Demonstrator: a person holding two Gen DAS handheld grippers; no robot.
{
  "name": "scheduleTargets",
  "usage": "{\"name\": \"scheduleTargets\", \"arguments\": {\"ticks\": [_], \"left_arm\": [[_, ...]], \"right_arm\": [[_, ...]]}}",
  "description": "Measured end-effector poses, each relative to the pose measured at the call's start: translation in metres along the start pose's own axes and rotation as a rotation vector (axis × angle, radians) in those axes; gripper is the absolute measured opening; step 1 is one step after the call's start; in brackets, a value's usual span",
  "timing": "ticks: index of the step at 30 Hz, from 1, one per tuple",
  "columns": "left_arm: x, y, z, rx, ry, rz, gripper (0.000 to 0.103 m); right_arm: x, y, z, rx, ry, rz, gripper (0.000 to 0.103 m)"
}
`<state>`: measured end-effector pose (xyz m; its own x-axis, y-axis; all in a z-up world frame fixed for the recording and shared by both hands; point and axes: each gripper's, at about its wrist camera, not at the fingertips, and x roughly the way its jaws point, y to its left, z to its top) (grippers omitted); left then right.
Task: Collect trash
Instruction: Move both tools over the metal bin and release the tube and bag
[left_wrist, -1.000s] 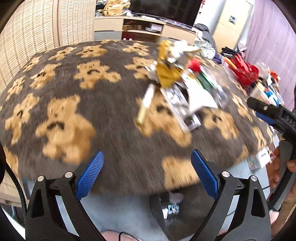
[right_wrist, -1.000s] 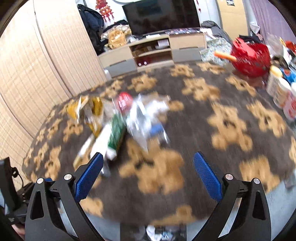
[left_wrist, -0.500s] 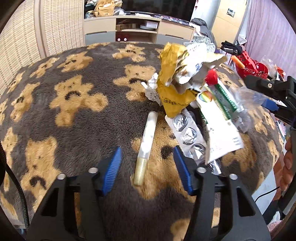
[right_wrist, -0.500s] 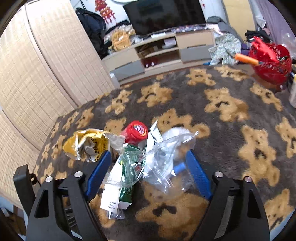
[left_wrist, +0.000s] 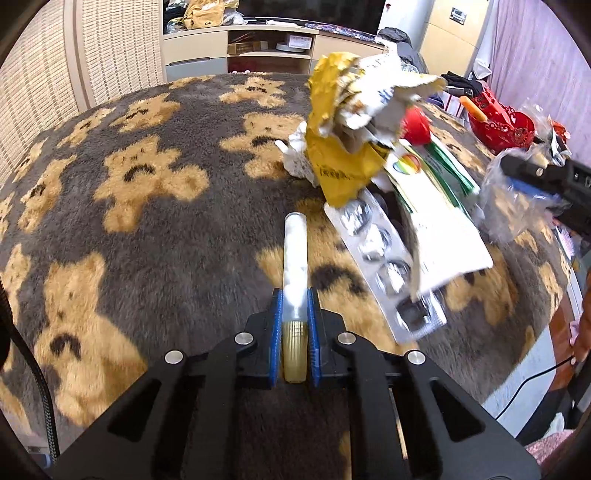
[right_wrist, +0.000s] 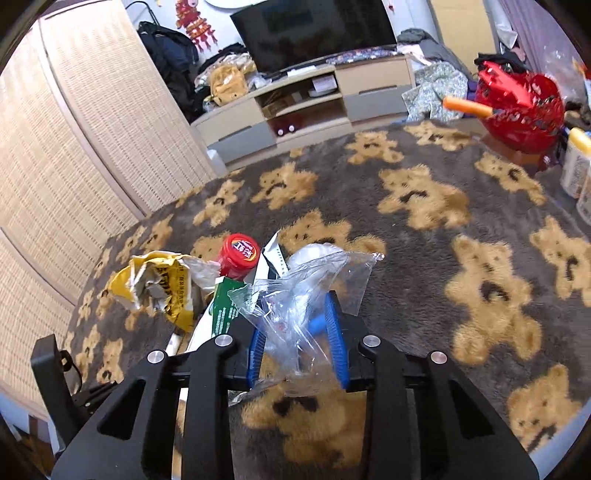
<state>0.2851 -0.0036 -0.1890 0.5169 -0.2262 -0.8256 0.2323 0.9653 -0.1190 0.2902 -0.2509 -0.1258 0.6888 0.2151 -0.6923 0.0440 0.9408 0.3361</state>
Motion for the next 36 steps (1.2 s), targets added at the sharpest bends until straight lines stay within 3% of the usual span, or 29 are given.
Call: {"name": "scheduleTargets", "arguments": {"ticks": [8, 15, 26, 36], "left_arm": [[-0.032, -0.014, -0.052, 0.018, 0.02, 0.015, 0.011], [-0.067, -0.036, -0.101, 0.022, 0.03, -0.024, 0.011], [-0.087, -0.08, -0.166, 0.02, 0.055, -0.087, 0.011], [-0.041, -0.102, -0.206, -0.012, 0.164, -0.126, 0.011]], "right_arm": [[-0.06, 0.003, -0.028, -0.045, -0.031, 0.005, 0.029], [-0.095, 0.002, -0.089, -0.039, 0.016, 0.044, 0.029], [-0.102, 0.0, -0.17, -0.058, 0.135, 0.071, 0.029], [-0.064, -0.026, -0.217, -0.035, 0.24, 0.051, 0.029]]}}
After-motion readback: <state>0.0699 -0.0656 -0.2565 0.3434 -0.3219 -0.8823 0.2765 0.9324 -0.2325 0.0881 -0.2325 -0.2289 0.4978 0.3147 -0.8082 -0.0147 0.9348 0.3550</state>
